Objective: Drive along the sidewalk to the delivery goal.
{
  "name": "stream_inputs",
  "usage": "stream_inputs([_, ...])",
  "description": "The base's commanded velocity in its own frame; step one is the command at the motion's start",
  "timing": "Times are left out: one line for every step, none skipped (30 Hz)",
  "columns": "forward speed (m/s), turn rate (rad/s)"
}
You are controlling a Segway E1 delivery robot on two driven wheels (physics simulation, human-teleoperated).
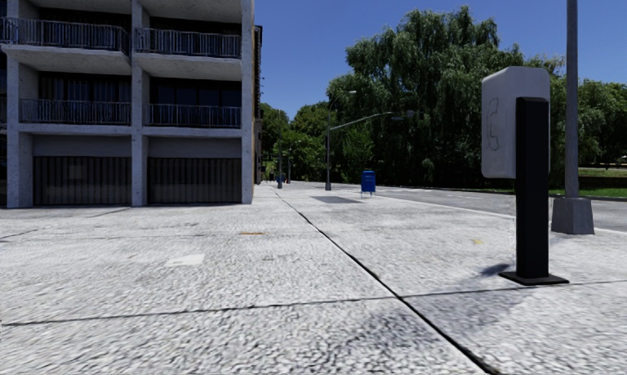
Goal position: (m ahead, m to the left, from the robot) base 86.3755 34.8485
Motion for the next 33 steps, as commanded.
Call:
stream_inputs([2.00,0.00])
stream_inputs([2.00,0.00])
stream_inputs([2.00,0.00])
stream_inputs([2.00,0.00])
stream_inputs([2.00,0.00])
stream_inputs([2.00,0.00])
stream_inputs([2.00,0.00])
stream_inputs([2.00,0.00])
stream_inputs([2.00,0.00])
stream_inputs([2.00,0.00])
stream_inputs([2.00,0.00])
stream_inputs([2.00,0.00])
stream_inputs([2.00,0.00])
stream_inputs([2.00,0.00])
stream_inputs([2.00,0.00])
stream_inputs([2.00,0.00])
stream_inputs([2.00,0.00])
stream_inputs([2.00,0.00])
stream_inputs([2.00,0.00])
stream_inputs([2.00,0.00])
stream_inputs([2.00,0.00])
stream_inputs([2.00,0.00])
stream_inputs([2.00,0.00])
stream_inputs([2.00,0.00])
stream_inputs([2.00,0.00])
stream_inputs([2.00,0.00])
stream_inputs([2.00,0.00])
stream_inputs([2.00,0.00])
stream_inputs([2.00,0.00])
stream_inputs([2.00,0.00])
stream_inputs([2.00,0.00])
stream_inputs([2.00,0.00])
stream_inputs([2.00,0.00])
